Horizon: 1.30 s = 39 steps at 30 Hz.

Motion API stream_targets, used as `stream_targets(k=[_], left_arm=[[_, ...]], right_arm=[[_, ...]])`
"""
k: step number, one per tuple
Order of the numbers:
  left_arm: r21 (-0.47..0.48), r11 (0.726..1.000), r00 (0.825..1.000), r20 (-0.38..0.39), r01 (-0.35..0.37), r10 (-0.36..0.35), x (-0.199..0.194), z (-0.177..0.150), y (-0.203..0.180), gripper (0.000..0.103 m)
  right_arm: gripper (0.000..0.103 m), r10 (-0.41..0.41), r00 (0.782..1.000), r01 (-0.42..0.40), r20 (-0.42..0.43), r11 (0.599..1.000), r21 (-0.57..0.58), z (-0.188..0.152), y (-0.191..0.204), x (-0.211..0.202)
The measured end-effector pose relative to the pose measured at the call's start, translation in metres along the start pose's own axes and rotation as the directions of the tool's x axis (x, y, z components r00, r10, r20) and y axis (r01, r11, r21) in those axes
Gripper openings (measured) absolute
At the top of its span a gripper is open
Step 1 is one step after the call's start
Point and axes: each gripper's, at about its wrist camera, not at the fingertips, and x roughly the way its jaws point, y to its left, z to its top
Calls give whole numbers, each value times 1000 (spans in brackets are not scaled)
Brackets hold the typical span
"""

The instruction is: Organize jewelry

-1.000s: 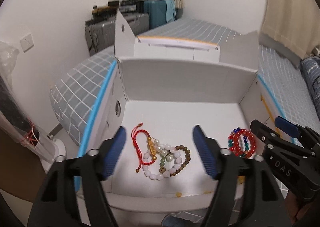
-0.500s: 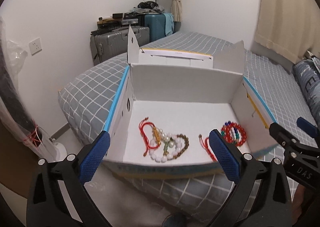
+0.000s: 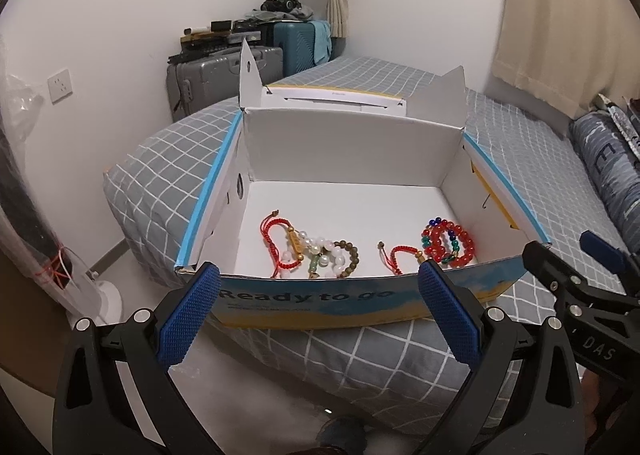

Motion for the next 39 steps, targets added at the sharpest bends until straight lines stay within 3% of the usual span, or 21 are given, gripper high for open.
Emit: stream_targets(k=[14, 39], left_arm=[[23, 998, 998, -1, -57, 57, 6, 1, -7, 97], [21, 999, 999, 10, -41, 41, 3, 2, -7, 97]], right_arm=[[95, -3, 1000, 3, -11, 1000, -8, -1, 1, 4], [95, -6, 1000, 6, -19, 1000, -3, -3, -1, 8]])
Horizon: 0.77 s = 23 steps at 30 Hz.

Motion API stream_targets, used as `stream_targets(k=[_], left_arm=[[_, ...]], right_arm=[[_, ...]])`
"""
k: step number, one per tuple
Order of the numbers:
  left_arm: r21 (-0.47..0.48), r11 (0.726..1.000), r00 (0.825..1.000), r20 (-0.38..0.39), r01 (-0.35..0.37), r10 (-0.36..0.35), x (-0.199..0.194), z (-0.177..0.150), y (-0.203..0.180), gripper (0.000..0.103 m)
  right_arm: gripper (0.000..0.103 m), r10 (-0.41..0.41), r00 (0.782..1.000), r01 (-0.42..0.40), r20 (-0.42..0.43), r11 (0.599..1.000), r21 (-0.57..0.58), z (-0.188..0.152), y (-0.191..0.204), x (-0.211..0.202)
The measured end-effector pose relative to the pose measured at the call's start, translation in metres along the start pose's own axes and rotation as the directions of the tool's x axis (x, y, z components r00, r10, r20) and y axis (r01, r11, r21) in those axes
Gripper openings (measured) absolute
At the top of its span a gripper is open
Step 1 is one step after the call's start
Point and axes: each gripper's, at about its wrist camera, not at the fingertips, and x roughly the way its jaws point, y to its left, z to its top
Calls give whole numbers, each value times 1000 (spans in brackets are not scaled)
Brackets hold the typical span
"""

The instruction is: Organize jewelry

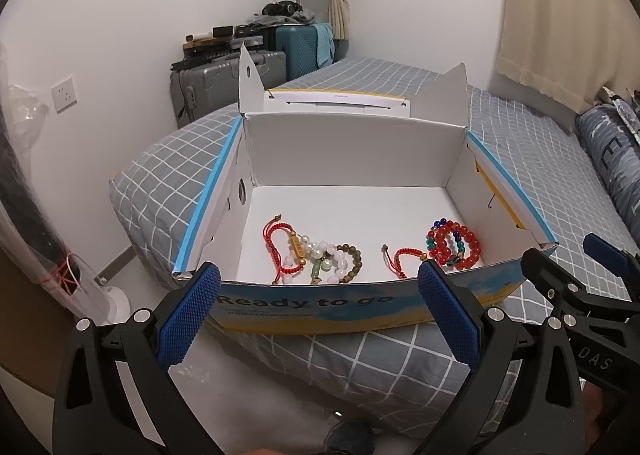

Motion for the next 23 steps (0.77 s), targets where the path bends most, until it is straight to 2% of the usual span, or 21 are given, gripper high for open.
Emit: stream_targets(k=[23], left_arm=[[-27, 1000, 1000, 16, 4, -4, -2, 0, 7, 97]], right_arm=[[95, -4, 1000, 4, -2, 1000, 5, 1, 0, 2]])
